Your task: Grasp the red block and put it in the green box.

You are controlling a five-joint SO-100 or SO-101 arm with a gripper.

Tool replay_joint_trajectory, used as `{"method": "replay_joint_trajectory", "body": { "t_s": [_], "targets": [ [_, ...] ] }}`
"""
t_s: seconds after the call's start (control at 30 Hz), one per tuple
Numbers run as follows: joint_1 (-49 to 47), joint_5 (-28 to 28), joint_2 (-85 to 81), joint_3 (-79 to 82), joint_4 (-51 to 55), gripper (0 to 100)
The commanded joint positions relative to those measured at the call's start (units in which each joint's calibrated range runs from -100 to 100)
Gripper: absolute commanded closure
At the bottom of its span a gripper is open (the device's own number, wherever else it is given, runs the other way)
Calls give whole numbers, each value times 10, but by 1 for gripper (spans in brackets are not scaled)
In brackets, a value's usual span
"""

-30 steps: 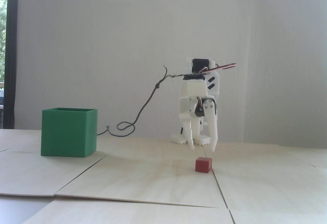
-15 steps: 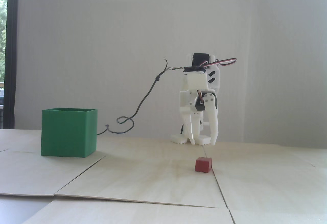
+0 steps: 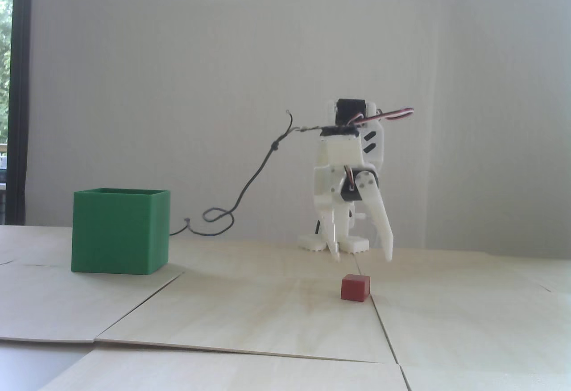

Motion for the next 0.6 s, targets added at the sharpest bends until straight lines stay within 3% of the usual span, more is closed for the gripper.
{"method": "replay_joint_trajectory", "body": {
  "t_s": [0.0,0.57],
  "targets": [
    [10,0,7,-54,6,75],
    [18,3,70,-54,3,75]
  ]
}}
